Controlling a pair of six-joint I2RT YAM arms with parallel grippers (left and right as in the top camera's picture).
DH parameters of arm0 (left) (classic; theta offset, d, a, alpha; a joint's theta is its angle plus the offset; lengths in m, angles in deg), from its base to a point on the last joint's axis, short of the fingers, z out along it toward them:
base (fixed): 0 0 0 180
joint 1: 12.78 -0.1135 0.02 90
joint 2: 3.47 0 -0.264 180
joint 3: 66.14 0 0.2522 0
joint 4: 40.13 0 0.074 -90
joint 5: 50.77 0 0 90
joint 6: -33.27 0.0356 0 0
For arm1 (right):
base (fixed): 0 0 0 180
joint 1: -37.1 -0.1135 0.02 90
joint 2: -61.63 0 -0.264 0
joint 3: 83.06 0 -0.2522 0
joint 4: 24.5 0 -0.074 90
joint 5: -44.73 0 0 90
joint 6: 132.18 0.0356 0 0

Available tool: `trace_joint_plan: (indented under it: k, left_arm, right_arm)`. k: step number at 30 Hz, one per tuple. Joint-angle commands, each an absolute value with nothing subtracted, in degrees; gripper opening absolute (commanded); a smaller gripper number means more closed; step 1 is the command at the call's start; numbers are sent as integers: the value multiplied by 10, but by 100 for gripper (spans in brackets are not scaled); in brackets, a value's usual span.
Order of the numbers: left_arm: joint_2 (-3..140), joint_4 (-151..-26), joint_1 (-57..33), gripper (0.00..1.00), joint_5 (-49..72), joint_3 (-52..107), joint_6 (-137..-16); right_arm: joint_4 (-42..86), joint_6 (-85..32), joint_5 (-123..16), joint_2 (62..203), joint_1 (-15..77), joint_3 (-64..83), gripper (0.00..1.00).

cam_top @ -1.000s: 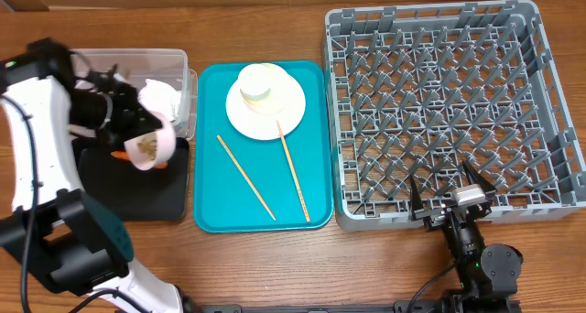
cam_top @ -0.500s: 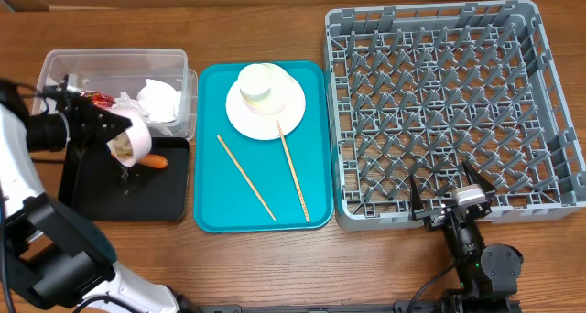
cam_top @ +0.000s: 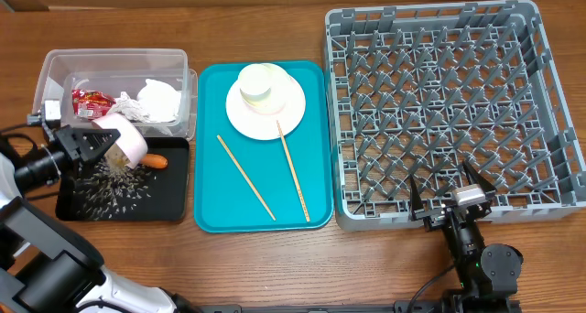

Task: Sort waste into correct bins and load items into the dishwasher
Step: 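Tip the pink bowl to dump rice and shells onto the black tray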

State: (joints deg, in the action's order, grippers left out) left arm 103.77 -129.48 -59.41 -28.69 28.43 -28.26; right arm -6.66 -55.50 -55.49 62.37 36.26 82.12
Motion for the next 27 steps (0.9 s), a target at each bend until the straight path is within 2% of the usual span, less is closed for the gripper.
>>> trace_joint_plan:
  k: [1, 11, 17, 27]
  left_arm:
    - [1021, -1294, -614, 4, -387, 248, -169]
    - [1021, -1297, -641, 4, -416, 193, -118]
    - [1021, -1381, -651, 4, -449, 189, -47]
    - [1021, -1407, -654, 4, -441, 189, -43]
  right_arm:
    - [-70, -551, -552, 619, 360, 827, 100]
    - [-70, -551, -552, 619, 360, 827, 100]
    - [-70, -551, -552, 619, 360, 827, 100]
    - [-70, -551, -552, 619, 360, 827, 100]
